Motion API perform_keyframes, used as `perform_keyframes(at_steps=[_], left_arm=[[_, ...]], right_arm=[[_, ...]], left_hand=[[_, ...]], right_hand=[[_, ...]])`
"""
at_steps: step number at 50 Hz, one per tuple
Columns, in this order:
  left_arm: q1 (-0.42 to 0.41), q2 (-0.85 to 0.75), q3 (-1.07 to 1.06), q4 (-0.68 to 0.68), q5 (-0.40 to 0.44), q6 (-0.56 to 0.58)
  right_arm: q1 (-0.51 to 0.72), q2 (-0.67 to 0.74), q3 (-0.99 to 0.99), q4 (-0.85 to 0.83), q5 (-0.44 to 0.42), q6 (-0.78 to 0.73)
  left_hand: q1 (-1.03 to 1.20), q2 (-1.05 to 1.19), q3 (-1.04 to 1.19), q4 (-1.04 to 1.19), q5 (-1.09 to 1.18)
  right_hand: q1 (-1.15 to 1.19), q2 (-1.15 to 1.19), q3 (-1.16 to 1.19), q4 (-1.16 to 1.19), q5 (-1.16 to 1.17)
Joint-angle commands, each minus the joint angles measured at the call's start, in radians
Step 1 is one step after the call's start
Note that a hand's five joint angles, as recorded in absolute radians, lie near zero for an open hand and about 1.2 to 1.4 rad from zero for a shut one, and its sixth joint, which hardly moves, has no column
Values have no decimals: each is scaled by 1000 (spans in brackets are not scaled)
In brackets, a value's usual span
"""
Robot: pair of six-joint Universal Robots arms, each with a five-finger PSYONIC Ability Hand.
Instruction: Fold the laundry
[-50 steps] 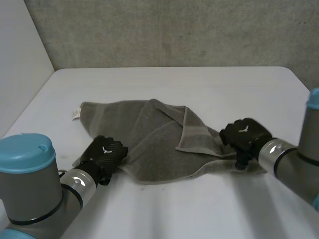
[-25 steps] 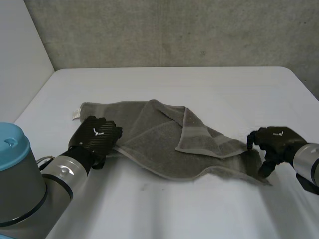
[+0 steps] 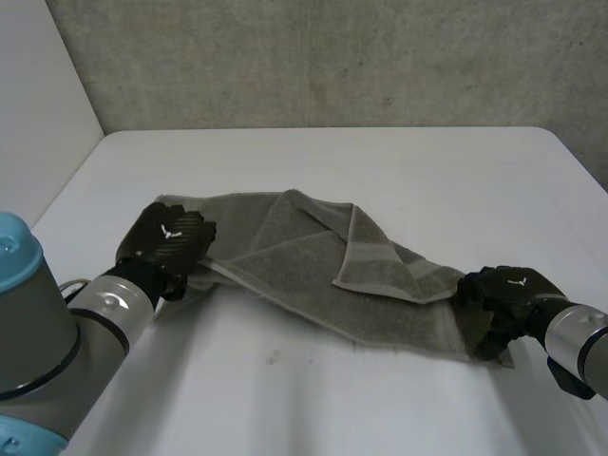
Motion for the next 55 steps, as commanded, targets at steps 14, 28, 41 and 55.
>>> perform_keyframes(at_steps=[14,28,41,55], left_arm=[[7,-21,32,5,2,-8],[13,-24,99,2,1,-18],[13,-24,130,1,1,-77],[23,-144,93,10,7,-79]], right_arm=[[87,1,70,-52,2,41],[120,59,78,-152,13,54],[155,108,64,-294,89,41],[141,56,59,-354,136,32]], left_hand=[[191,178,180,179,180],[191,178,180,179,180],[191,178,180,179,180],[191,178,180,179,180]], right_hand=[[220,130,118,120,129],[252,162,151,152,161],[572,481,470,471,480],[912,822,810,812,820]])
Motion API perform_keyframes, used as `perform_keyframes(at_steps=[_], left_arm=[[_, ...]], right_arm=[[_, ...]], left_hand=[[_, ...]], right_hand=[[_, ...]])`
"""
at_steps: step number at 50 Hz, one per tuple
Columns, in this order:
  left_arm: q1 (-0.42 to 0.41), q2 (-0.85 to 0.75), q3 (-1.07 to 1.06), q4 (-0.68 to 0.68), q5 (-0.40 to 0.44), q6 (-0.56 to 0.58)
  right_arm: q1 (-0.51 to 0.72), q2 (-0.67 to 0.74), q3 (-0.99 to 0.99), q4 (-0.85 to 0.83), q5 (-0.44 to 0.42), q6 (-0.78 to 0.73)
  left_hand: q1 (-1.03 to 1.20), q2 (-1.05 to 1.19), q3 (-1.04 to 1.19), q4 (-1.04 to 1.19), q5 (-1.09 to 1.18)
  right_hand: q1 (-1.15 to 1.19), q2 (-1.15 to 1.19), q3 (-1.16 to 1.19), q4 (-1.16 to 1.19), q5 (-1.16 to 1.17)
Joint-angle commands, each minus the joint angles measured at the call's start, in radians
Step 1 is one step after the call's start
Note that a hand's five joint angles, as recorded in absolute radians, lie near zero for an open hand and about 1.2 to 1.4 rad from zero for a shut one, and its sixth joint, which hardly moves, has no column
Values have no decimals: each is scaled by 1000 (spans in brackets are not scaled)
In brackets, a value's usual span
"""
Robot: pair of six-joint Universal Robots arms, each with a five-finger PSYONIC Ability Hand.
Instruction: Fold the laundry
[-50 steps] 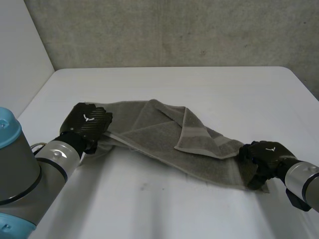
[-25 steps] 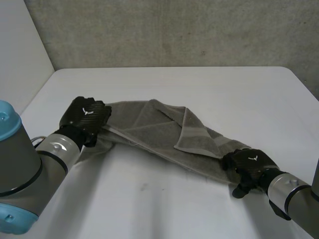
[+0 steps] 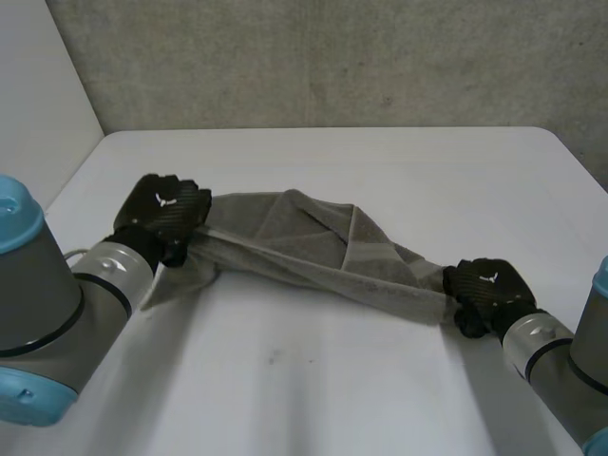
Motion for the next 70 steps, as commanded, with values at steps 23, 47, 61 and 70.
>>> perform_keyframes(at_steps=[23,47,61,70], left_arm=[[-3,-216,-18,78,9,-141],[-17,-316,20,78,12,-279],[-21,-103,3,-50,2,-290],[-23,200,48,-304,2,-115]], right_arm=[[-99,-118,-12,10,3,-126],[-169,-224,-27,68,-10,-129],[-218,-260,-108,176,-10,-301],[-214,-334,-279,513,-11,-480]], left_hand=[[-100,-112,-111,-112,-110],[-279,-291,-290,-291,-289],[190,178,180,179,180],[190,178,180,179,180]], right_hand=[[419,219,214,207,245],[419,219,214,207,245],[419,219,214,207,245],[419,219,214,207,245]])
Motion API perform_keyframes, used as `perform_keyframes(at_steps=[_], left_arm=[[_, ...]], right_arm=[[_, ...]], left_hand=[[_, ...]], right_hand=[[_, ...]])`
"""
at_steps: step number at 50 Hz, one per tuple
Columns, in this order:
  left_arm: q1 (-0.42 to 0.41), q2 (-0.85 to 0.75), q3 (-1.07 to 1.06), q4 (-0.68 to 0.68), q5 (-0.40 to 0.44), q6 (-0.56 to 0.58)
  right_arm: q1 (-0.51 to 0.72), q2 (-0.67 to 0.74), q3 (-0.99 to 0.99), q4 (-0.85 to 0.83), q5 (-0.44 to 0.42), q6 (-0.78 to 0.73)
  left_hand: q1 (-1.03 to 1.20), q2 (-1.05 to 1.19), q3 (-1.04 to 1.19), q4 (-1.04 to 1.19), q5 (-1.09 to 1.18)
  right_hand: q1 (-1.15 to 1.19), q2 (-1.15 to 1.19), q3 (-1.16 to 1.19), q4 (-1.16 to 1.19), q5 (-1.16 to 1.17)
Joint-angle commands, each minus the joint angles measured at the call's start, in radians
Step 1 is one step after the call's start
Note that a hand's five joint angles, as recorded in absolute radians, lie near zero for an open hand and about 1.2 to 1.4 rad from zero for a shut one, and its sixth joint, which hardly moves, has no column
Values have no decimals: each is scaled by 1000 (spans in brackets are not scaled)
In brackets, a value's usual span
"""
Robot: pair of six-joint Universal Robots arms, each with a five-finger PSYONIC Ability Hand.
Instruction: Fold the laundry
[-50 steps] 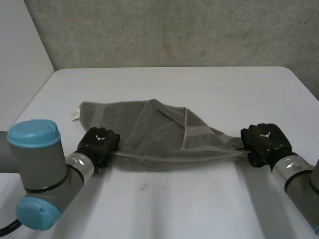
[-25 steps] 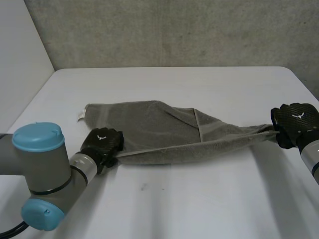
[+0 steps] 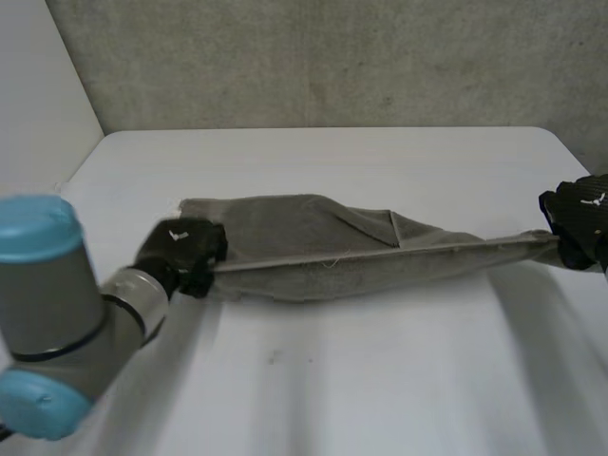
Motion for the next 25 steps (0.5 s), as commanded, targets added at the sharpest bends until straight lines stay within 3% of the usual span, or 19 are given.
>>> perform_keyframes(at_steps=[1,3,5,10,19,25], left_arm=[[-1,304,61,-258,0,200],[1,338,82,-306,-1,257],[1,367,112,-424,-1,392],[1,331,125,-550,-6,559],[-1,19,152,-545,-54,584],[1,-209,363,-512,-127,589]], right_arm=[[3,-67,-185,357,-6,-177],[-1,-72,-224,436,-9,-211],[-2,-72,-283,578,-14,-289],[9,-49,-299,693,-47,-396],[62,219,-303,690,-20,-456],[170,354,-462,577,58,-406]], left_hand=[[225,187,189,189,199],[225,187,189,189,199],[225,187,189,189,199],[225,187,189,189,199],[225,187,189,189,199],[225,187,189,189,199]], right_hand=[[419,219,209,205,238],[419,219,209,205,238],[419,219,209,205,238],[419,219,209,205,238],[419,219,209,205,238],[419,219,209,205,238]])
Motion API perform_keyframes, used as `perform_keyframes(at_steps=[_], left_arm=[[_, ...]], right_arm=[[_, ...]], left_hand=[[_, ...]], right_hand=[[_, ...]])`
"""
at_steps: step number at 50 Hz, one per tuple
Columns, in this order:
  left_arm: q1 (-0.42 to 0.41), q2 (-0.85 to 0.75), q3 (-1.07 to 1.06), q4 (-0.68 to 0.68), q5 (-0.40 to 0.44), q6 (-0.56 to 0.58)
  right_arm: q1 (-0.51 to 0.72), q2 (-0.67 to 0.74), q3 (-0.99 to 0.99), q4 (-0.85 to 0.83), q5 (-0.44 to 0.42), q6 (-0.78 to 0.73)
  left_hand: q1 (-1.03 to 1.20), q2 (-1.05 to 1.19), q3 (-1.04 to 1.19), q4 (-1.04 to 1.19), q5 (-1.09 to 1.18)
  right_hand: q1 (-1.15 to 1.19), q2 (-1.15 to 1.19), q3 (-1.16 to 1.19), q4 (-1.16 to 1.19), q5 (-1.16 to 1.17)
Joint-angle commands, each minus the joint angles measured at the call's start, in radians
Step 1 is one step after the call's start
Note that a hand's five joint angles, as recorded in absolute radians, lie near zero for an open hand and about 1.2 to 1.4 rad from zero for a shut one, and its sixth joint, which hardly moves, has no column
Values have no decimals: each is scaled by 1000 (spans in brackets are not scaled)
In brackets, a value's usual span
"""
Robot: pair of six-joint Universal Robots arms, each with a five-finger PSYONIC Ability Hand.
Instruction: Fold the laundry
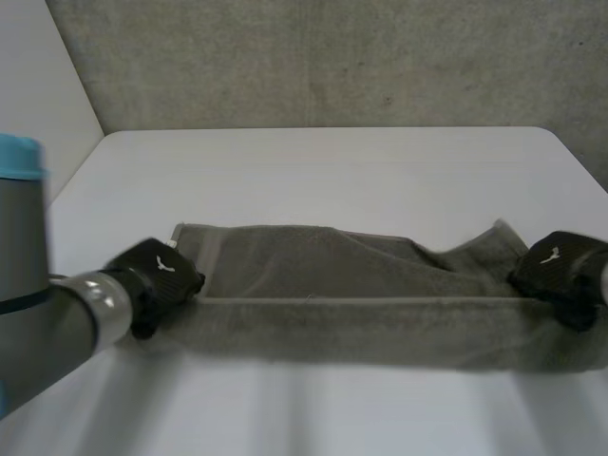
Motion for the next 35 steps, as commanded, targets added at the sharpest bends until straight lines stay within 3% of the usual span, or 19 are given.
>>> perform_keyframes(at_steps=[1,4,6,8,10,11,12,15,17,21,25,27,35], left_arm=[[1,-299,282,57,-96,-6],[1,-325,371,82,-114,-1],[1,-345,562,158,-142,6],[1,-345,660,210,-143,15],[1,-340,762,291,-143,28],[-2,-325,841,397,-139,28],[-2,-302,867,491,-139,23],[-2,-270,862,593,-136,22],[-2,-213,806,767,-122,19],[-2,-140,615,886,-92,5],[-1,-106,460,891,-65,-11],[5,-103,289,894,-48,-35],[7,-170,-42,944,-48,-52]], right_arm=[[124,179,-162,-125,87,57],[149,215,-282,-231,133,124],[167,228,-413,-378,170,183],[167,229,-413,-379,170,183],[199,207,-537,-636,208,256],[200,207,-537,-637,208,257],[206,186,-550,-758,214,284],[209,121,-516,-993,213,321],[212,94,-482,-1074,214,326],[212,67,-368,-1094,190,330],[212,71,-309,-1057,171,333],[204,72,-159,-1010,115,336],[201,168,48,-1008,0,333]], left_hand=[[201,179,180,179,181],[201,179,180,179,181],[201,179,180,179,181],[201,179,180,179,181],[201,179,180,179,181],[201,179,180,179,181],[201,179,180,179,181],[201,179,180,179,181],[201,179,180,179,181],[201,179,180,179,181],[201,179,180,179,181],[201,179,180,179,181],[201,179,180,179,181]], right_hand=[[419,219,209,205,238],[419,219,209,205,238],[419,219,209,205,238],[419,219,209,205,238],[419,219,209,205,238],[419,219,209,205,238],[419,219,209,205,238],[419,219,209,205,238],[419,219,209,205,238],[419,219,209,205,238],[419,219,209,205,238],[419,219,209,205,238],[419,219,209,205,238]])
